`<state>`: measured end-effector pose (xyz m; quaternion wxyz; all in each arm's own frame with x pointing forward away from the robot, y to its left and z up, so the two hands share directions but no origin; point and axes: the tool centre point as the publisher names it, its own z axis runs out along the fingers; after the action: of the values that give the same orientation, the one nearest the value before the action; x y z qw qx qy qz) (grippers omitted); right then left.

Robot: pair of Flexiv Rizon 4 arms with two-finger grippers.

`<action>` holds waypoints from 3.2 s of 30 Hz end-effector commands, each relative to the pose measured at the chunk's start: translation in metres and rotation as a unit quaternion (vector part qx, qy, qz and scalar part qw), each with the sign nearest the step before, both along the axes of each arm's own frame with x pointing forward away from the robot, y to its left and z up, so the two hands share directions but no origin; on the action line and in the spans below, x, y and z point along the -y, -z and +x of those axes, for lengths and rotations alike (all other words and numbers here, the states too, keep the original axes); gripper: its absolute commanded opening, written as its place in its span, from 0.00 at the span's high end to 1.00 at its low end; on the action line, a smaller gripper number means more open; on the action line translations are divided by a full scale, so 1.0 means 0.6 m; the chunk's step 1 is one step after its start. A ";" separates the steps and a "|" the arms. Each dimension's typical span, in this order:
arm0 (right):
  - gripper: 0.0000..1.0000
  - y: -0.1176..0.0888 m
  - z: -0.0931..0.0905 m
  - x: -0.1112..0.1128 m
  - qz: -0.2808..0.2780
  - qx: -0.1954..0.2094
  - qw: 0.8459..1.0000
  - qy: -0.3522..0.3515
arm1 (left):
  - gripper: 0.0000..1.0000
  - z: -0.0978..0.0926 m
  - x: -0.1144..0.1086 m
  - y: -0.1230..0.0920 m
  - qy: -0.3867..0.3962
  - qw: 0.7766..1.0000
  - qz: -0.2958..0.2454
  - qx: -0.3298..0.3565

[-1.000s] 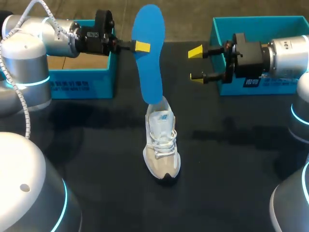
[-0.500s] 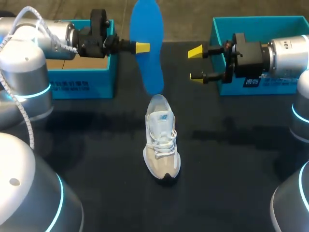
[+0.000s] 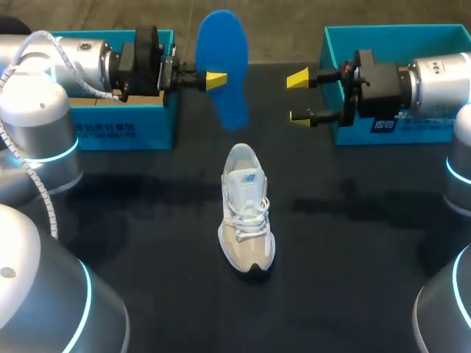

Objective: Take the shoe out of the shoebox, open the shoe tongue, remove and reinsert the insole, then place the shoe into the shoebox

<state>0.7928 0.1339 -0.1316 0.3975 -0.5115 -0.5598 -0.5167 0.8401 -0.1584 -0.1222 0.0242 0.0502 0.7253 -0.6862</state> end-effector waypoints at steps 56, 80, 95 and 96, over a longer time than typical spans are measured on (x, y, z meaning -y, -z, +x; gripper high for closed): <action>0.00 0.007 0.031 -0.060 -0.004 0.011 1.000 -0.020 | 1.00 0.046 0.026 0.035 -0.008 0.747 -0.017 0.664; 0.51 0.023 0.047 -0.121 0.010 -0.008 0.997 -0.071 | 1.00 0.045 0.059 0.041 0.003 0.738 -0.027 0.675; 0.70 0.028 0.048 -0.140 0.023 -0.008 0.997 -0.076 | 1.00 0.049 0.066 0.041 -0.012 0.729 -0.023 0.684; 0.71 0.028 0.048 -0.141 0.023 -0.008 0.997 -0.076 | 1.00 0.050 0.067 0.042 -0.012 0.729 -0.023 0.684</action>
<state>0.8195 0.2150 -0.1461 0.4510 -0.4631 -0.5822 -0.4932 0.8690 -0.1961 -0.1459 0.5221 0.4973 0.4974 -0.4824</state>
